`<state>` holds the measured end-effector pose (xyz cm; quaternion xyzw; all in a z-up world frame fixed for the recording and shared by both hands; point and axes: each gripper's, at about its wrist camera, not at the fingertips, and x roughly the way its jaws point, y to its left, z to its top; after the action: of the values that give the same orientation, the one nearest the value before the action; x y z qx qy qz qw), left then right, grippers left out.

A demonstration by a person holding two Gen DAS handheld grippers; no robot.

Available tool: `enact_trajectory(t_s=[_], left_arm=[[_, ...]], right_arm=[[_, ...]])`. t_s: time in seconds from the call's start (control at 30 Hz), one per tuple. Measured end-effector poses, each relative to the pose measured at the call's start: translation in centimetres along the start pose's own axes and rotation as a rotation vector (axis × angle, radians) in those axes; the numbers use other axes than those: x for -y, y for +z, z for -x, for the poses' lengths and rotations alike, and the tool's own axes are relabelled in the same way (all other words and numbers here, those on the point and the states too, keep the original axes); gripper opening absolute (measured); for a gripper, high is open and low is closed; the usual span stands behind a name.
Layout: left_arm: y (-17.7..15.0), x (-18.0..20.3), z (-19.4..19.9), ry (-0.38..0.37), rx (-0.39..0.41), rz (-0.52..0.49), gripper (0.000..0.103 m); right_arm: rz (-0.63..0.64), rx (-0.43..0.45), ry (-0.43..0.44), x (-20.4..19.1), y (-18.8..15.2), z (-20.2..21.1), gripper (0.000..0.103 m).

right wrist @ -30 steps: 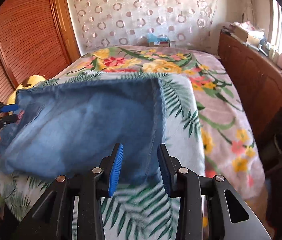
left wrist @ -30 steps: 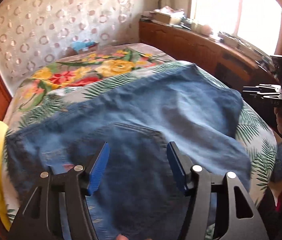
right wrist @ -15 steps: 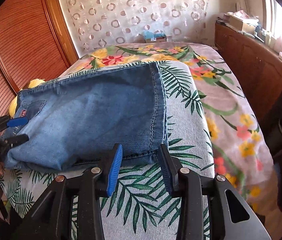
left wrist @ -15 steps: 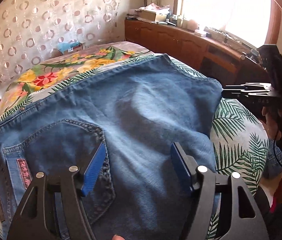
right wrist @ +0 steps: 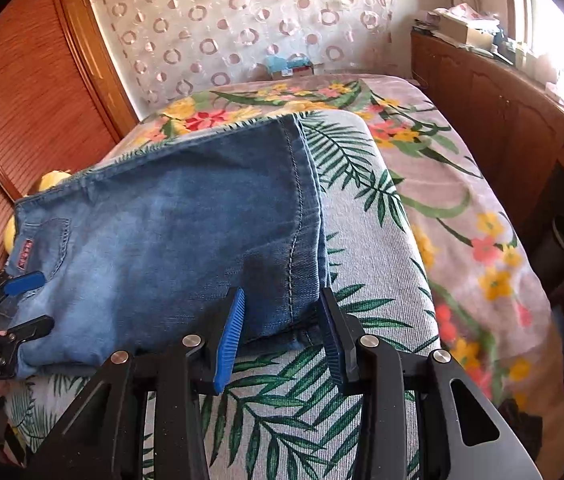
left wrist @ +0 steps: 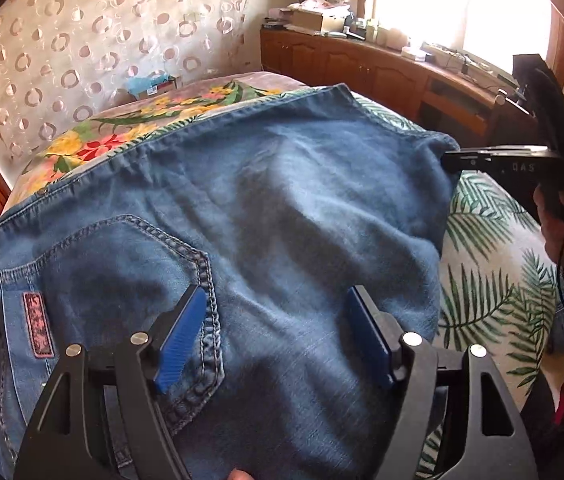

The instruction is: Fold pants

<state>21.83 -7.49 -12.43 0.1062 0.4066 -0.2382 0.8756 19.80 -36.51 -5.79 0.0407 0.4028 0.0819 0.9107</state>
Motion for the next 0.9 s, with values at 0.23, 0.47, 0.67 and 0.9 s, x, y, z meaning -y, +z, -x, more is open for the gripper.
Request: enact_trajectory(t_s=[0.23, 0.47, 0.67, 0.9], left_arm=[[-1.2, -0.8, 2.0, -0.006, 0.022, 0.049, 0.073], [-2.6, -2.6, 5.1, 0.026, 0.049, 0.087, 0.073], [-4.0, -6.4, 8.3, 0.092, 0.08, 0.134, 0.073], [-6.3, -11.2, 12.3, 0.176, 0.116, 0.206, 0.073]], right_arm=[[0.025, 0.055, -0.002, -0.4, 0.7, 1.9, 0.01], [0.072, 0.143, 0.018, -3.3, 2.7, 5.2, 0.008], [0.147, 0.194, 0.083, -8.4, 5.1, 6.7, 0.007], [0.267, 0.23, 0.239, -17.6, 7.2, 7.2, 0.007]])
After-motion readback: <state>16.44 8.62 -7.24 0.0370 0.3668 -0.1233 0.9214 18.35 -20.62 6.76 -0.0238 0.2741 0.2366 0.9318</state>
